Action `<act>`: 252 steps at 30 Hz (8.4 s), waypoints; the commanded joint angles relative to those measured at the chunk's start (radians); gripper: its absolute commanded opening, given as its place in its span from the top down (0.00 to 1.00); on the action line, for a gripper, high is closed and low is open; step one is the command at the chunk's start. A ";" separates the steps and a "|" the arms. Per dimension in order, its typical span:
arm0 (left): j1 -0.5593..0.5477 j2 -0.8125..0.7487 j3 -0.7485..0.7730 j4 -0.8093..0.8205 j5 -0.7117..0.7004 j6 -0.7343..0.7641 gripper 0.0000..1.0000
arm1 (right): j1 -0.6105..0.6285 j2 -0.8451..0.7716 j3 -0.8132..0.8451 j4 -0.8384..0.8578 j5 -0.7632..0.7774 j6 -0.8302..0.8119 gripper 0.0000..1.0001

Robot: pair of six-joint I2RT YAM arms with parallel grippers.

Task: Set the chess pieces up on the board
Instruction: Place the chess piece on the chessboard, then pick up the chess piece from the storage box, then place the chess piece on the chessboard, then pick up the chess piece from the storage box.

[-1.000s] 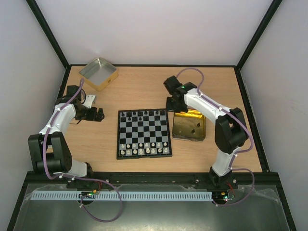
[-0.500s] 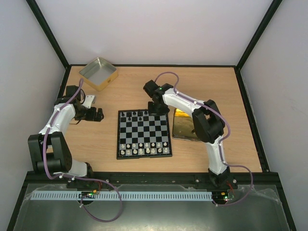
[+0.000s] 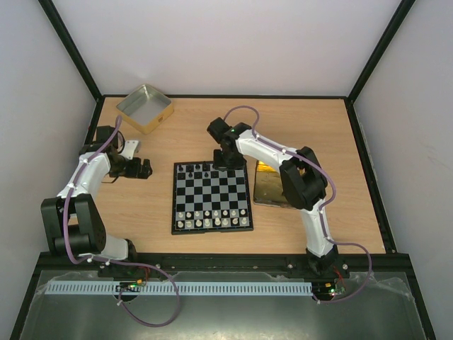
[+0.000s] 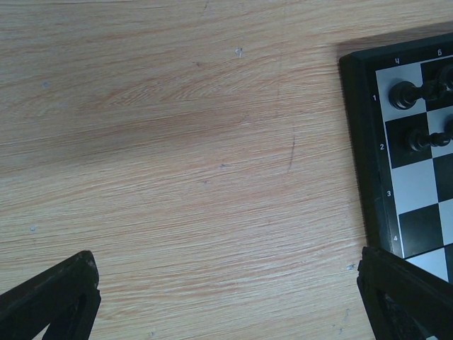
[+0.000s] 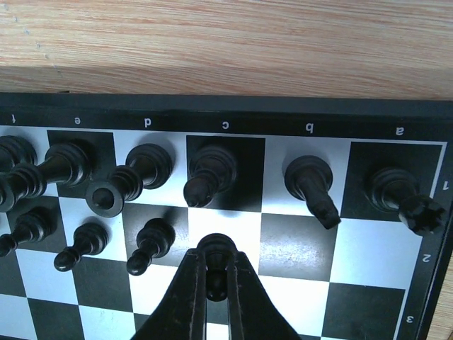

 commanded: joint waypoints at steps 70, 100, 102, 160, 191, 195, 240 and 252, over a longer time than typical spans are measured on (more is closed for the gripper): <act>0.009 0.013 -0.015 0.003 0.027 -0.002 0.01 | -0.156 -0.350 -0.340 -0.051 0.113 -0.005 0.69; 0.005 0.031 -0.014 0.002 0.021 -0.005 0.01 | -0.392 -0.483 -0.749 0.082 0.101 -0.022 0.74; 0.004 0.032 -0.015 0.003 0.019 -0.005 0.01 | -0.402 -0.477 -0.762 0.098 0.102 -0.025 0.78; 0.008 0.017 -0.017 0.009 0.024 -0.005 0.01 | -0.040 0.007 -0.054 -0.024 -0.002 -0.039 0.94; 0.011 0.010 -0.019 0.010 0.027 -0.004 0.01 | -0.121 -0.343 -0.216 -0.057 0.123 0.008 0.75; 0.011 0.007 -0.021 0.012 0.031 -0.008 0.01 | -0.235 -0.415 -0.393 -0.039 0.193 0.008 0.75; 0.012 0.005 -0.033 0.009 0.065 -0.010 0.01 | -0.476 -0.419 -0.719 0.135 0.221 0.008 0.92; 0.013 0.002 -0.041 0.018 0.067 -0.011 0.01 | -0.461 -0.474 -0.662 0.085 0.271 -0.002 0.98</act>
